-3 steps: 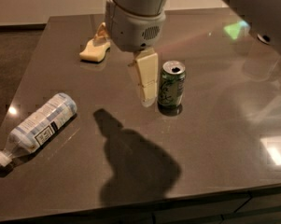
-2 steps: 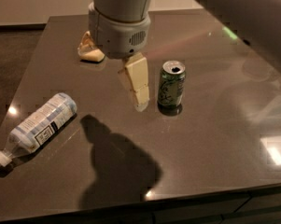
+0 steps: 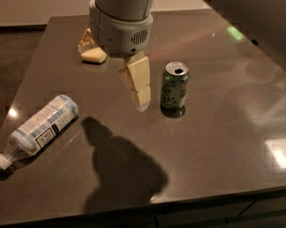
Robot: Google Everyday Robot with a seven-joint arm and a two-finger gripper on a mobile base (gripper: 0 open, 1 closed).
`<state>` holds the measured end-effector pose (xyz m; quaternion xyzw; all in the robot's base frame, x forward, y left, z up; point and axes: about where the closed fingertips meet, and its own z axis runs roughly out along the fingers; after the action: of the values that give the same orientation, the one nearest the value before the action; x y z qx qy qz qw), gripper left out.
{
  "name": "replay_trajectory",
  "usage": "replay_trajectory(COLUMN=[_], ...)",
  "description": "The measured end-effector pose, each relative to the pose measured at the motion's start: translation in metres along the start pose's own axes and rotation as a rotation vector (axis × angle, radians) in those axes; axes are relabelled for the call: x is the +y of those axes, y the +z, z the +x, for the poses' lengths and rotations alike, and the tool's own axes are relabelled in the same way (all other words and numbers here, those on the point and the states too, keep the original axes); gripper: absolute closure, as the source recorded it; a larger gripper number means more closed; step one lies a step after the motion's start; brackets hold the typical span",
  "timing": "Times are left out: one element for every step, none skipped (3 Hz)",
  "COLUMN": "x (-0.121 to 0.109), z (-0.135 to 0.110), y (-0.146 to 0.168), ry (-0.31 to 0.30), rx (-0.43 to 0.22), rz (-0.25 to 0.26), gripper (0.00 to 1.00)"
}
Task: Pick blue plastic bottle
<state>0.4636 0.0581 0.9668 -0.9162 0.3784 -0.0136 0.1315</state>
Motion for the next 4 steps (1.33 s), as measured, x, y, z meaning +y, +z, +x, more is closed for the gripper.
replay_trajectory(x=[-0.010, -0.032, -0.056, -0.067], z=[-0.002, -0.014, -0.030, -0.047], y=[0.003, 0.022, 0.047, 0.076], ry=[-0.039, -0.112, -0.188, -0.248], rx=[0.023, 0.032, 0.024, 0.007], rz=[-0.037, -0.079, -0.111, -0.154], gripper=[0.00, 0.00, 0.00, 0.00])
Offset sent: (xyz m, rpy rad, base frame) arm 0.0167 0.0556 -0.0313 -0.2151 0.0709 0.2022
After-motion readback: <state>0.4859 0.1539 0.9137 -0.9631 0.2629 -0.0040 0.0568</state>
